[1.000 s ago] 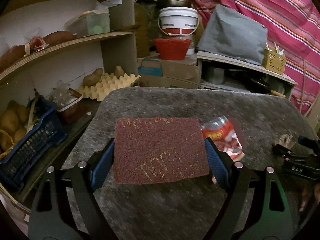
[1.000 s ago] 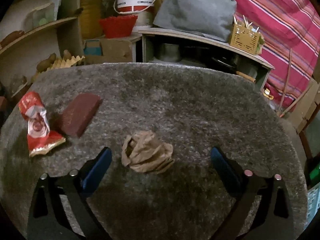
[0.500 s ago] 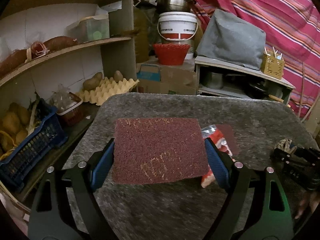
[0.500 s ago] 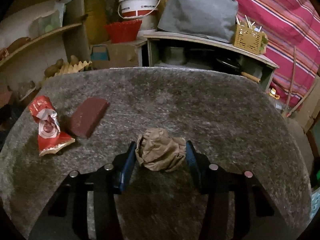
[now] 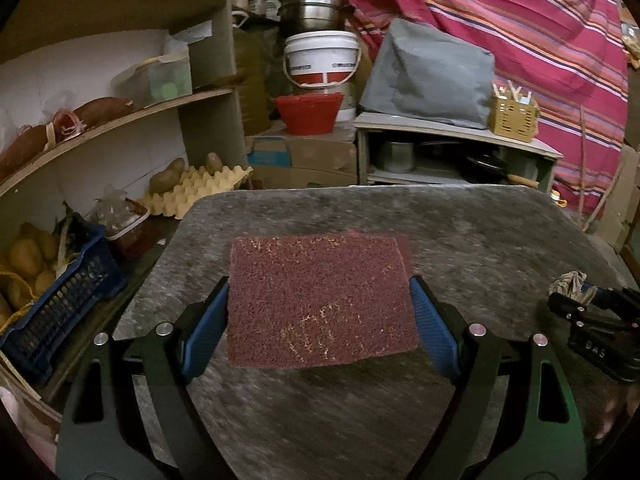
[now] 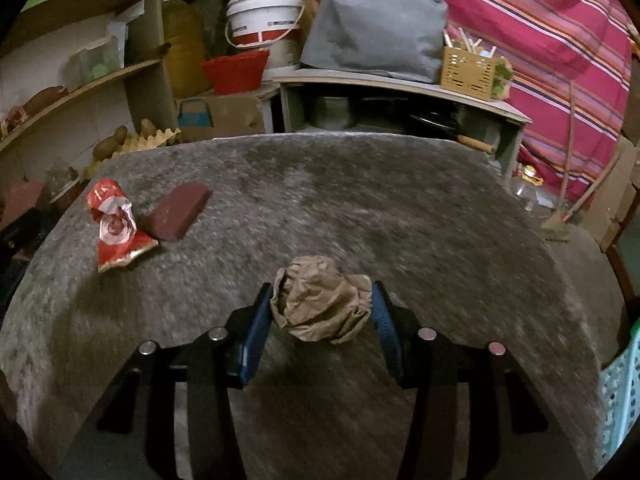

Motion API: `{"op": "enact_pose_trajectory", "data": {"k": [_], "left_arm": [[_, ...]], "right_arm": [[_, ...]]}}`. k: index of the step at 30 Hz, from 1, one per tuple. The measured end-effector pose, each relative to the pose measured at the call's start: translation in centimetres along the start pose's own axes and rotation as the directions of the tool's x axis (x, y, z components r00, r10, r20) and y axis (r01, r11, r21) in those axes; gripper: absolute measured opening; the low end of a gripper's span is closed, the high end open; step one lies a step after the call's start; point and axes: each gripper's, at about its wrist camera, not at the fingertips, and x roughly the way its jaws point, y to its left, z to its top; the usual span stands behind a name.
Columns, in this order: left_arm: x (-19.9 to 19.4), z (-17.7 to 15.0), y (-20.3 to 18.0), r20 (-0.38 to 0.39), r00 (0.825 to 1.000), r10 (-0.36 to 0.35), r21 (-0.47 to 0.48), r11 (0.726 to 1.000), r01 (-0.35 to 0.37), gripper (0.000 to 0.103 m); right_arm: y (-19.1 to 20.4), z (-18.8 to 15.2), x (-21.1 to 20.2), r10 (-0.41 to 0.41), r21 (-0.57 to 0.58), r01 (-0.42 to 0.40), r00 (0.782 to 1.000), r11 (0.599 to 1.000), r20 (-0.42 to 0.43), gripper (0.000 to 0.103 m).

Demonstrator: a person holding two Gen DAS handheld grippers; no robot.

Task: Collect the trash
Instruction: 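Carry the scouring pad and paper ball over the light-blue basket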

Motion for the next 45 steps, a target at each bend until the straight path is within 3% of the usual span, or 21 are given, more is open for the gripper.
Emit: {"op": "enact_pose_trajectory", "data": {"k": [10, 18, 28, 31, 36, 39, 45], "left_arm": [[-2.6, 0.0, -6.9, 0.025, 0.996, -0.089, 0.045, 0.995, 0.087, 0.084], [-3.8, -0.6, -14.5, 0.026, 0.979, -0.203, 0.101, 0.975, 0.199, 0.084], [-5.6, -2.9, -26.7, -0.021, 0.939, -0.345, 0.212, 0.916, 0.341, 0.084], [-7.1, -3.0, -30.1, -0.022, 0.912, -0.409, 0.208, 0.891, 0.404, 0.084], [-9.2, -3.7, -35.5, -0.023, 0.884, -0.466, 0.251, 0.854, 0.456, 0.084], [-10.3, -4.4, -38.8, -0.04, 0.86, -0.509, 0.266, 0.824, 0.5, 0.084], [-11.7, -5.8, -43.2, -0.071, 0.831, -0.552, 0.308, 0.78, 0.545, 0.084]], "right_arm": [[-7.6, -2.0, -5.3, -0.08, 0.064, 0.078, 0.996, 0.995, 0.028, 0.049], [-15.3, -3.6, -9.4, -0.16, 0.136, 0.152, 0.986, 0.979, 0.052, 0.049], [-25.3, -6.7, -13.1, -0.246, 0.225, 0.233, 0.969, 0.946, 0.032, 0.049], [-27.7, -7.7, -14.2, -0.291, 0.232, 0.277, 0.957, 0.932, 0.024, 0.049], [-32.7, -9.9, -15.6, -0.376, 0.277, 0.366, 0.927, 0.888, -0.019, 0.049], [-35.2, -11.2, -16.4, -0.393, 0.318, 0.381, 0.919, 0.868, -0.031, 0.049], [-38.2, -12.6, -17.4, -0.403, 0.386, 0.386, 0.914, 0.838, -0.039, 0.049]]}}
